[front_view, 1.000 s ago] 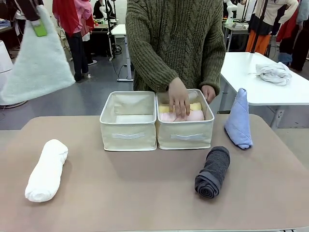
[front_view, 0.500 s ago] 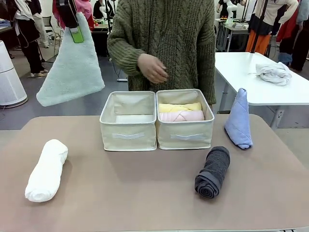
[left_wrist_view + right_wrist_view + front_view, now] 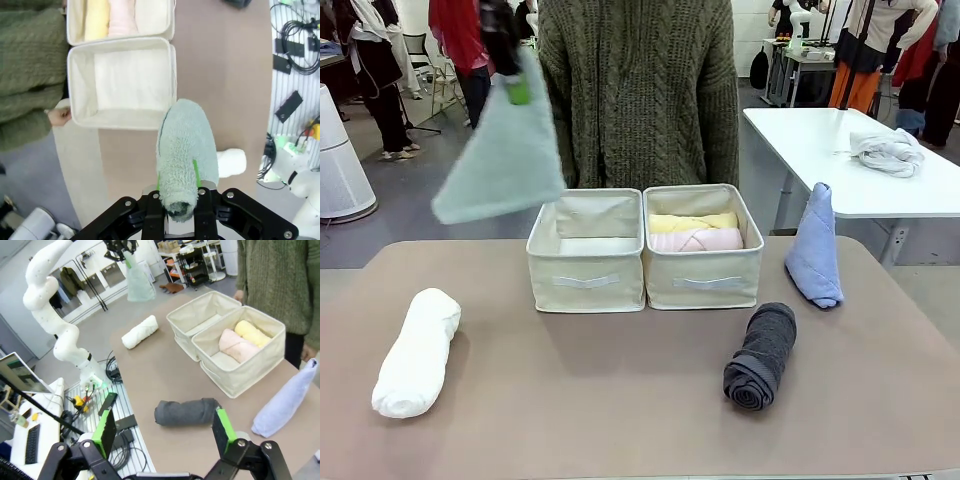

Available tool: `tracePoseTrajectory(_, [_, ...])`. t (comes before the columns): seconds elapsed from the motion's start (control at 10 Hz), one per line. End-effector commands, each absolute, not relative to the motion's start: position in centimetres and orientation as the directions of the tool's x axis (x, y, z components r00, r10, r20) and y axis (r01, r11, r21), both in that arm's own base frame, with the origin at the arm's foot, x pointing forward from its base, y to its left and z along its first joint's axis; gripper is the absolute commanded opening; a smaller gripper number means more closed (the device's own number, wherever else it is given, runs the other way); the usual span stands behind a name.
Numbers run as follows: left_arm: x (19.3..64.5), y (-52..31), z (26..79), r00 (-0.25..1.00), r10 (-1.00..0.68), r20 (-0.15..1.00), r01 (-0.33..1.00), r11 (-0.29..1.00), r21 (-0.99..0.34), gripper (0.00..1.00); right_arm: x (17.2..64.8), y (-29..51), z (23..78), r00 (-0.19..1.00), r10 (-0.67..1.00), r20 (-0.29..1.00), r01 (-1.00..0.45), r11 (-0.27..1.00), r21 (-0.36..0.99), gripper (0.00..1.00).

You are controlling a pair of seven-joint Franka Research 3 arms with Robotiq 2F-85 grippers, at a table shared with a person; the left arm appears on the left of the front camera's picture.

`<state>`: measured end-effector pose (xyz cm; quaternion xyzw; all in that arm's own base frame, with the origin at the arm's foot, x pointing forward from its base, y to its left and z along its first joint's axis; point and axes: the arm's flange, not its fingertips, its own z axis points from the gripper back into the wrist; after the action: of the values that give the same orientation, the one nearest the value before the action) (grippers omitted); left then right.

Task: Sort the towels based on their folding style.
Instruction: Pick up one triangle-folded towel and place it in the left Fabric basket.

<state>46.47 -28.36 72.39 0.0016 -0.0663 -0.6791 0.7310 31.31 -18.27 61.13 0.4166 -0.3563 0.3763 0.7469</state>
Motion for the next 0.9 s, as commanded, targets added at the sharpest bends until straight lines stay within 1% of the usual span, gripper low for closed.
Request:
tracePoseTrajectory(0.0, [51.3, -32.9, 72.8, -0.008, -0.999, 0.054, 0.995, -0.003, 0.098, 0.18, 31.2, -18.3, 61.1, 0.455, 0.264, 0.85, -0.864, 0.361, 0.351, 1.0])
tracePoseTrajectory(0.1, [52.5, -34.5, 71.2, -0.034, -0.998, 0.06, 0.992, -0.026, 0.127, 0.18, 31.2, -18.3, 61.1, 0.455, 0.264, 0.85, -0.864, 0.361, 0.351, 1.0])
tracePoseTrajectory(0.2, [54.4, -36.3, 69.1, -0.107, -0.992, 0.065, 0.983, -0.096, 0.159, 0.18, 31.2, -18.3, 61.1, 0.455, 0.264, 0.85, -0.864, 0.361, 0.351, 1.0])
tracePoseTrajectory(0.3, [54.5, -37.4, 67.1, -0.134, -0.99, 0.044, 0.976, -0.124, 0.178, 0.18, 31.2, -18.3, 61.1, 0.455, 0.264, 0.85, -0.864, 0.361, 0.351, 1.0])
tracePoseTrajectory(0.5, [55.5, -38.9, 64.4, -0.169, -0.985, 0.043, 0.968, -0.158, 0.194, 0.18, 31.2, -18.3, 61.1, 0.455, 0.264, 0.85, -0.864, 0.361, 0.351, 1.0])
tracePoseTrajectory(0.6, [55.1, -39.2, 62.6, -0.185, -0.982, 0.035, 0.962, -0.174, 0.21, 0.18, 31.2, -18.3, 61.1, 0.455, 0.264, 0.85, -0.864, 0.361, 0.351, 1.0])
tracePoseTrajectory(0.8, [55.0, -39.3, 60.3, -0.216, -0.976, 0.04, 0.958, -0.204, 0.199, 0.18, 31.2, -18.3, 61.1, 0.455, 0.264, 0.85, -0.864, 0.361, 0.351, 1.0])
